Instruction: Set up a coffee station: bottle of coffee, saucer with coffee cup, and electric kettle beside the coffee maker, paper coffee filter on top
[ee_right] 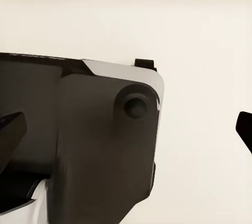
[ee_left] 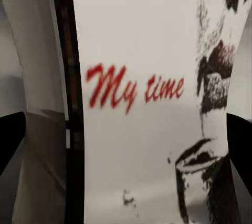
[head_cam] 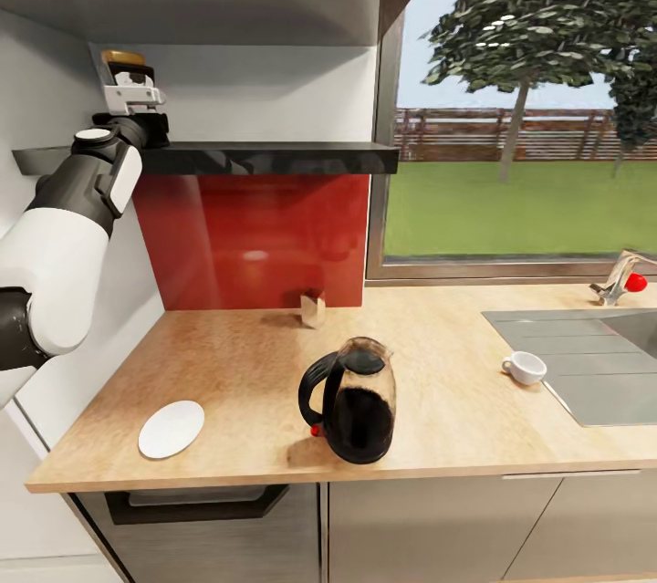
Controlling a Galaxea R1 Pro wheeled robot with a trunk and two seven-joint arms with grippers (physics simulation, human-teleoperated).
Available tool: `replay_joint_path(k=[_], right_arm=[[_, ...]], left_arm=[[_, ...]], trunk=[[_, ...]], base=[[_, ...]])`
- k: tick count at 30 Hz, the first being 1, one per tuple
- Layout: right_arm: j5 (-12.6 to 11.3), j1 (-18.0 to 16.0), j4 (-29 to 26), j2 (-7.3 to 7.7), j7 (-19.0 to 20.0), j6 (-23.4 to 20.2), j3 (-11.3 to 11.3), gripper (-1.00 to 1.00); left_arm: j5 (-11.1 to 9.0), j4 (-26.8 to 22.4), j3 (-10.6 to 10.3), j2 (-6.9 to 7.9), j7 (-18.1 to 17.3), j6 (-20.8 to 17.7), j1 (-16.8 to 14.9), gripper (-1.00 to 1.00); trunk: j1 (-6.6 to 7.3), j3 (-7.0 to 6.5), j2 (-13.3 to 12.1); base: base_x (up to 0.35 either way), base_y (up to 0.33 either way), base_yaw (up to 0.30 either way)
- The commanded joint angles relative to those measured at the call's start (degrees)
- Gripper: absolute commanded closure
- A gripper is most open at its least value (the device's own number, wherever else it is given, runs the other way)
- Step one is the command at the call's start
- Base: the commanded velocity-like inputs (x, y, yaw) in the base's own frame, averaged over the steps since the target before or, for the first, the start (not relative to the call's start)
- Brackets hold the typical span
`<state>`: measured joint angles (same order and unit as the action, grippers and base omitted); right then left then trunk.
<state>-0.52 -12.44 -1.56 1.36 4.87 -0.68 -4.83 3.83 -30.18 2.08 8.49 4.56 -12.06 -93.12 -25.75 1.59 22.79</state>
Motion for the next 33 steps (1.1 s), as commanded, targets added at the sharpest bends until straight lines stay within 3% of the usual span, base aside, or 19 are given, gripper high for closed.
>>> replay_joint_path(k=[1,7,13,33], right_arm=[[-0.07,-0.04,-0.07,0.03,0.13,-0.09,-0.44,-1.00],[-0.09,-0.04,-0.11,-0.04,0.13,-0.08,-0.38,-1.00],[-0.09,-0.04,-0.11,-0.05,0.13,-0.11,-0.36,-1.00],[-0.09,-0.04,-0.11,-0.05,0.13,-0.11,-0.43,-1.00]], left_arm=[[0.39,-0.10,0.16,-0.04,-0.05,-0.34,-0.07,1.00],[0.32,-0.20,-0.03,-0.55,-0.27,-1.21,-0.37,1.00],[0.30,-1.19,-0.11,-0.86,-0.55,-5.01,-0.80,1.00],[0.37,-6.64,-0.24,-1.16,-0.51,-6.30,-0.36,1.00]], trunk=[[-0.04,0.14,0.13],[-0.04,0.14,0.13],[-0.04,0.14,0.13],[-0.04,0.14,0.13]], base=[[0.000,0.000,0.000],[0.000,0.000,0.000],[0.000,0.000,-0.026],[0.000,0.000,-0.248]])
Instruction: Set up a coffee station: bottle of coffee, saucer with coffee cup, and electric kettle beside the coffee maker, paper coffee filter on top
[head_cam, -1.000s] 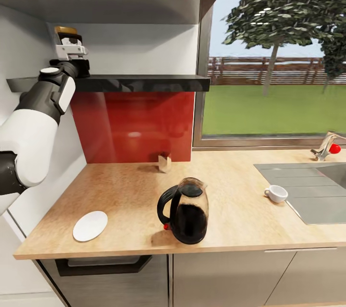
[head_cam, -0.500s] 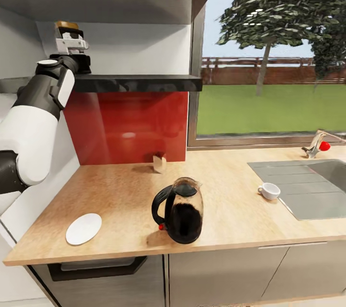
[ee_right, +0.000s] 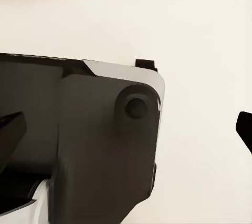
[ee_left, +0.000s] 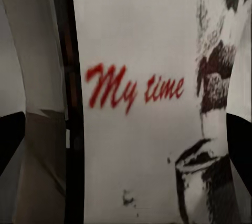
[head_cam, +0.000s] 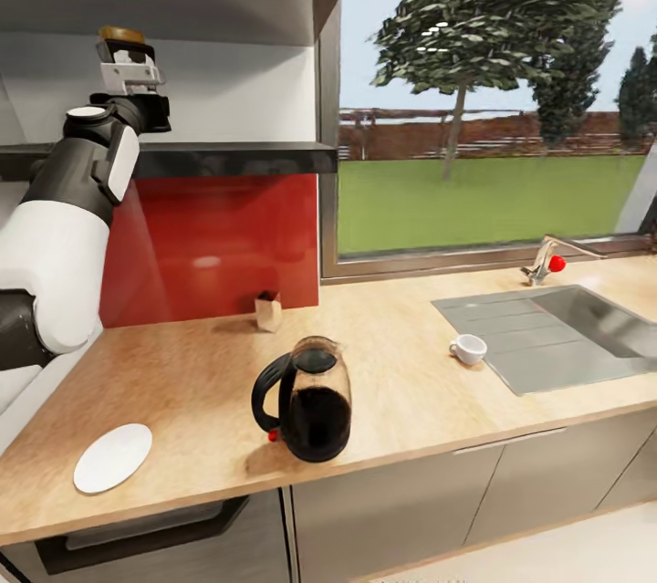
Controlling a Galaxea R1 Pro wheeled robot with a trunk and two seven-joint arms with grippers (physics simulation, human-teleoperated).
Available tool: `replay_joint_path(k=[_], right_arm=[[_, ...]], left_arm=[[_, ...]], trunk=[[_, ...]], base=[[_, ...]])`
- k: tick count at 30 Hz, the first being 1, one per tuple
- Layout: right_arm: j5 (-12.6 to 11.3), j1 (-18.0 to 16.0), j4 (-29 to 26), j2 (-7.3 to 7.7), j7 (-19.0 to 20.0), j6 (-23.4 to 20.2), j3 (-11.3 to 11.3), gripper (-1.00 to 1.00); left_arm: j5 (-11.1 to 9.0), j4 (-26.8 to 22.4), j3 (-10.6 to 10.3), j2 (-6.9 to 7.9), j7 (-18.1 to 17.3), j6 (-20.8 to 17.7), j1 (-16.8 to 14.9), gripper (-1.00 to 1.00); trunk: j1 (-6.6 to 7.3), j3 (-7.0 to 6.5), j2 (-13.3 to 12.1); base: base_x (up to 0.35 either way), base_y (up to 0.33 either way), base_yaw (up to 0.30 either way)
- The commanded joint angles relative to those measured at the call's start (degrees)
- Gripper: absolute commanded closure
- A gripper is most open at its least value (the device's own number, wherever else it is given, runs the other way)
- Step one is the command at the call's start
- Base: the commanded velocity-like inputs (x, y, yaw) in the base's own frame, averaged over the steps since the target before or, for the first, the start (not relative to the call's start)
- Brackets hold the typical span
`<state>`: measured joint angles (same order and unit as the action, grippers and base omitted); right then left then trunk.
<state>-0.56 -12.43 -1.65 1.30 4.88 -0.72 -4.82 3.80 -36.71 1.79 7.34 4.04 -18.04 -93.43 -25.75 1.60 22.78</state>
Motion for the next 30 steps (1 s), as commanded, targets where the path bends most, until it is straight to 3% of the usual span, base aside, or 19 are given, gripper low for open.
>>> replay_joint_path(k=[1,21,30], right_arm=[[-0.06,-0.05,-0.02,0.02,0.13,-0.08,-0.43,-1.00],[-0.06,-0.05,-0.02,0.02,0.13,-0.08,-0.45,-1.00],[-0.06,-0.05,-0.02,0.02,0.13,-0.08,-0.45,-1.00]], left_arm=[[0.41,-0.20,0.05,-0.02,0.00,-0.33,0.00,1.00],[0.34,-0.38,0.05,-0.13,0.00,-0.33,0.09,1.00],[0.33,-0.38,0.05,-0.13,0.17,-0.33,0.09,1.00]], trunk=[[-0.04,0.13,0.14],[-0.04,0.13,0.14],[-0.04,0.13,0.14]], base=[[0.000,0.000,-0.263],[-0.002,-0.001,-0.263],[-0.196,-0.133,-0.263]])
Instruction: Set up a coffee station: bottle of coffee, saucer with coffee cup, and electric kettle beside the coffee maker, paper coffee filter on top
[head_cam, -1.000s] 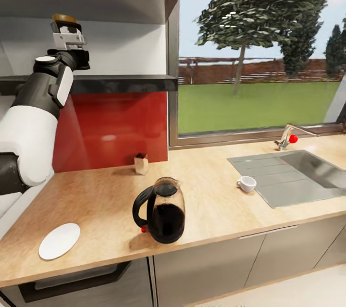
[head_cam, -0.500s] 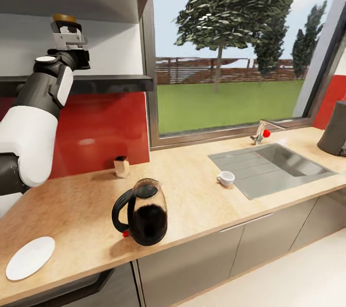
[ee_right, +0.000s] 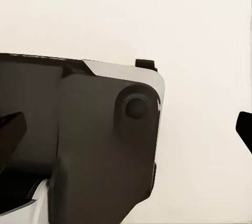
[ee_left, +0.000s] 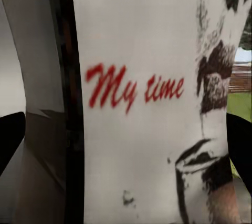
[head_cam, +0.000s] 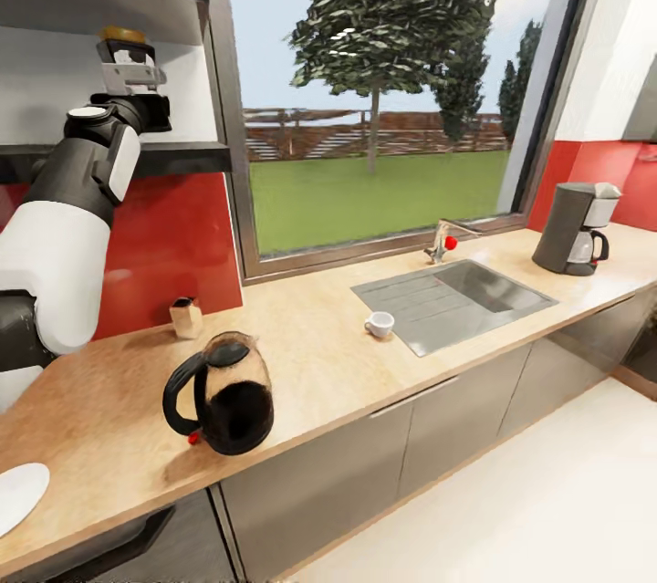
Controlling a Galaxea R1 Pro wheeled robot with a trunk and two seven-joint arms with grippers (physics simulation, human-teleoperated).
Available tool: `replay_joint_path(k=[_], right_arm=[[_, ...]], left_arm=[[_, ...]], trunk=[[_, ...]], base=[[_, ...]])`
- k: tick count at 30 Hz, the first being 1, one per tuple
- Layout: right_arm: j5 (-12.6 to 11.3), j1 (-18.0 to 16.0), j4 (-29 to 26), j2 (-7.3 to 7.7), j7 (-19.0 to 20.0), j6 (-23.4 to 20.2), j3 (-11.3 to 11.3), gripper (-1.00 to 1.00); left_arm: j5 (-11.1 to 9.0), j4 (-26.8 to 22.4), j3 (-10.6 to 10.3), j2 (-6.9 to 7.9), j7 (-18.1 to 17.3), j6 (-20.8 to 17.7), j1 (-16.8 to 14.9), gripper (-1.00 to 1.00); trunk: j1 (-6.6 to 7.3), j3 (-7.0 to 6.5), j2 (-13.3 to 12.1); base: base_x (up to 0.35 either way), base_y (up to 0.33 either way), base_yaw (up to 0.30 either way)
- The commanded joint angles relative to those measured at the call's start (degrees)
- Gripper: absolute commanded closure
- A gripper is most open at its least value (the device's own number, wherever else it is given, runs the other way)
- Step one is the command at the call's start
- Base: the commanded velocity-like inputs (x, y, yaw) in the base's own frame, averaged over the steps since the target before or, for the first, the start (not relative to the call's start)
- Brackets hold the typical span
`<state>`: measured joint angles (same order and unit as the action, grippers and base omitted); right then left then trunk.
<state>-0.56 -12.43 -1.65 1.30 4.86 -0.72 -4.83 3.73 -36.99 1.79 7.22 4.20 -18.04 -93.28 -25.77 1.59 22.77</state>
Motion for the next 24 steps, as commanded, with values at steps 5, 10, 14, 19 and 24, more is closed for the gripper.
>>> replay_joint_path(k=[5,10,14,19,24], right_arm=[[-0.06,-0.05,-0.02,0.02,0.15,-0.08,-0.44,-1.00],[-0.06,-0.05,-0.02,0.02,0.15,-0.08,-0.44,-1.00],[-0.06,-0.05,-0.02,0.02,0.15,-0.08,-0.44,-1.00],[-0.06,-0.05,-0.02,0.02,0.15,-0.08,-0.44,-1.00],[-0.06,-0.05,-0.02,0.02,0.15,-0.08,-0.44,-1.00]], left_arm=[[0.40,-0.10,0.06,-0.01,0.02,-0.33,-0.06,1.00],[0.40,-0.10,0.06,-0.01,0.02,-0.33,-0.05,1.00],[0.40,-0.10,0.06,-0.01,0.02,-0.33,-0.06,1.00],[0.40,-0.10,0.06,-0.01,0.02,-0.33,-0.04,1.00],[0.38,-0.10,0.06,-0.01,0.02,-0.33,-0.05,1.00]], trunk=[[-0.01,0.14,0.15],[-0.01,0.14,0.15],[-0.01,0.14,0.15],[-0.01,0.14,0.15],[-0.01,0.14,0.15]], base=[[-0.177,-0.123,-0.263],[-0.029,-0.020,-0.263],[-0.004,-0.003,-0.263],[-0.001,0.000,-0.263],[0.000,0.000,-0.263]])
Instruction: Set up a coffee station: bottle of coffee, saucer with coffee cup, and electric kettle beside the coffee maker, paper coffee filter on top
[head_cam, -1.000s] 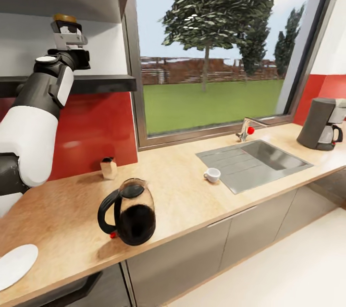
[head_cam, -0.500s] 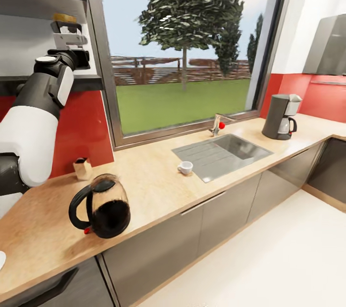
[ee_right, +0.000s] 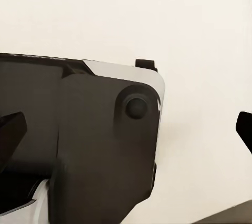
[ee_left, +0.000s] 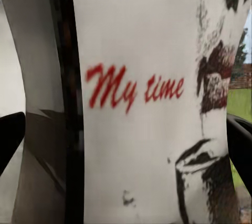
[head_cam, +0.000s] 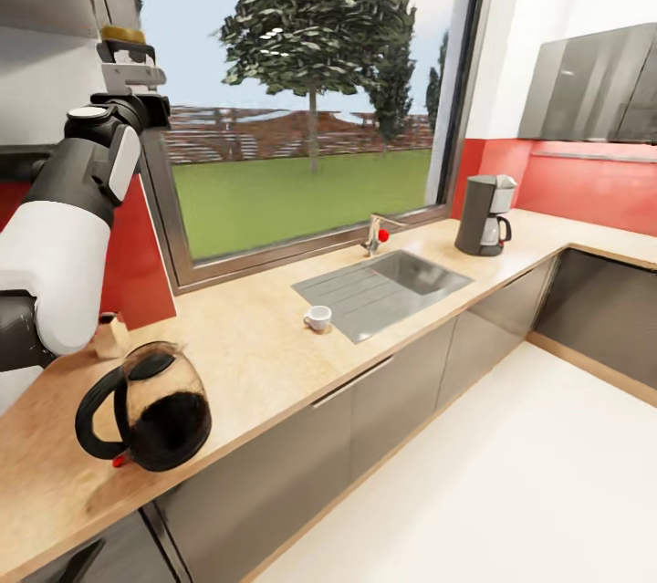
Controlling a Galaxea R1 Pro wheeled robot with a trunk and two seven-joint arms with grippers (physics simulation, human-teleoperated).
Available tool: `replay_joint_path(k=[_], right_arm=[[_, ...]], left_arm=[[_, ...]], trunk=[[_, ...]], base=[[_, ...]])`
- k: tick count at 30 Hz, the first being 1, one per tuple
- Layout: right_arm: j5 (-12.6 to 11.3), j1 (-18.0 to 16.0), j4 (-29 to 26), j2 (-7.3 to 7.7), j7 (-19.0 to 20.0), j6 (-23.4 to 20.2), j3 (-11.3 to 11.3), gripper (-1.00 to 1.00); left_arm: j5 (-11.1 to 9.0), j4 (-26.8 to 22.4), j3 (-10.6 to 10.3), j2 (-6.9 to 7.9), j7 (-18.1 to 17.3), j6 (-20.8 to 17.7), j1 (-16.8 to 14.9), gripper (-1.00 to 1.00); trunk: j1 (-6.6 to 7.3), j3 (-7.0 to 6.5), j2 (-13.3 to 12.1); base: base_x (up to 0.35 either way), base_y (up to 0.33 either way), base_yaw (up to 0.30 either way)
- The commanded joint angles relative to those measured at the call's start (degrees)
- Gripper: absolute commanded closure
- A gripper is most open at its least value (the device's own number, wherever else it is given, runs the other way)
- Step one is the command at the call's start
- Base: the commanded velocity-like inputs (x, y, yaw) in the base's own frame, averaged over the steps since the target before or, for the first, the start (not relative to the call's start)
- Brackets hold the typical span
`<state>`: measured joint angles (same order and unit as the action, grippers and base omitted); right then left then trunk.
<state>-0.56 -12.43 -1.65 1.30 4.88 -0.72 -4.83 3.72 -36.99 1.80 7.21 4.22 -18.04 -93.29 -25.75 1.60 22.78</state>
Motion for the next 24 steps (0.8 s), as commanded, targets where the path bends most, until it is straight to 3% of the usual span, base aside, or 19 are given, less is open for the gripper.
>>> replay_joint_path(k=[1,24], right_arm=[[-0.06,-0.05,-0.02,0.02,0.13,-0.08,-0.44,-1.00],[-0.06,-0.05,-0.02,0.02,0.13,-0.08,-0.44,-1.00]], left_arm=[[0.37,-0.10,0.05,0.00,0.00,-0.33,-0.05,1.00],[0.32,-0.10,0.08,-0.11,-0.06,-0.33,-0.04,1.00]], trunk=[[-0.04,0.13,0.14],[-0.04,0.13,0.14]], base=[[0.000,0.000,-0.263],[0.000,0.000,-0.263]])
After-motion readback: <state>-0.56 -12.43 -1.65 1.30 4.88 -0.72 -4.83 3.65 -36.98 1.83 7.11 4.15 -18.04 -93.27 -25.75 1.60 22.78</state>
